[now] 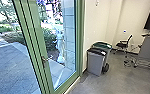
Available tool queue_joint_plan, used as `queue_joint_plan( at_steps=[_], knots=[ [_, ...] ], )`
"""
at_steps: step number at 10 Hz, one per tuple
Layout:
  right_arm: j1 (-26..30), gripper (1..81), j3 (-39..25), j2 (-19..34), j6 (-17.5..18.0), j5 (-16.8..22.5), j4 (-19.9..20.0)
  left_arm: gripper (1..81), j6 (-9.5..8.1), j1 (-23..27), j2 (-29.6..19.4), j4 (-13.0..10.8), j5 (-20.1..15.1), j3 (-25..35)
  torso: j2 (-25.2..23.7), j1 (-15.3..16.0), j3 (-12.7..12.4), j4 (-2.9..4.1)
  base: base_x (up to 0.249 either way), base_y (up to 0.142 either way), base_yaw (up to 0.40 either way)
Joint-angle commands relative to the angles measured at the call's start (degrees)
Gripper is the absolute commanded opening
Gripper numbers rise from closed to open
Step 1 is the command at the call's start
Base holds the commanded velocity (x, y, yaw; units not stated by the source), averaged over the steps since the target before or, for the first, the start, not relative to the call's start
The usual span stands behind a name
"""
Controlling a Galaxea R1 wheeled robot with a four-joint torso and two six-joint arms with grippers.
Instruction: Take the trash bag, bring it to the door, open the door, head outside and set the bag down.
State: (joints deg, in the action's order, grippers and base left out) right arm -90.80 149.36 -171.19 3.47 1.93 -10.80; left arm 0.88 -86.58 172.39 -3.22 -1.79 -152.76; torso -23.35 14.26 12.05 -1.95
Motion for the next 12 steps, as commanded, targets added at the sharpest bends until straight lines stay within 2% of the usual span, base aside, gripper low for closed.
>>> queue_joint_plan(
  at_steps=[1,12],
  knots=[
    [1.8,81.1,-0.3,-0.1,-0.2,3.3,-0.5,1.0,0.35,2.2,0.3,-0.5,-3.4,0.3,0.0,0.0,0.0,0.00,0.135,0.000,0.000],
    [1.8,81.1,0.0,-0.1,-0.2,3.3,-0.5,1.0,0.35,2.2,0.5,-0.6,-3.4,0.3,0.0,0.0,0.0,0.00,0.135,0.000,0.000]
  ],
)
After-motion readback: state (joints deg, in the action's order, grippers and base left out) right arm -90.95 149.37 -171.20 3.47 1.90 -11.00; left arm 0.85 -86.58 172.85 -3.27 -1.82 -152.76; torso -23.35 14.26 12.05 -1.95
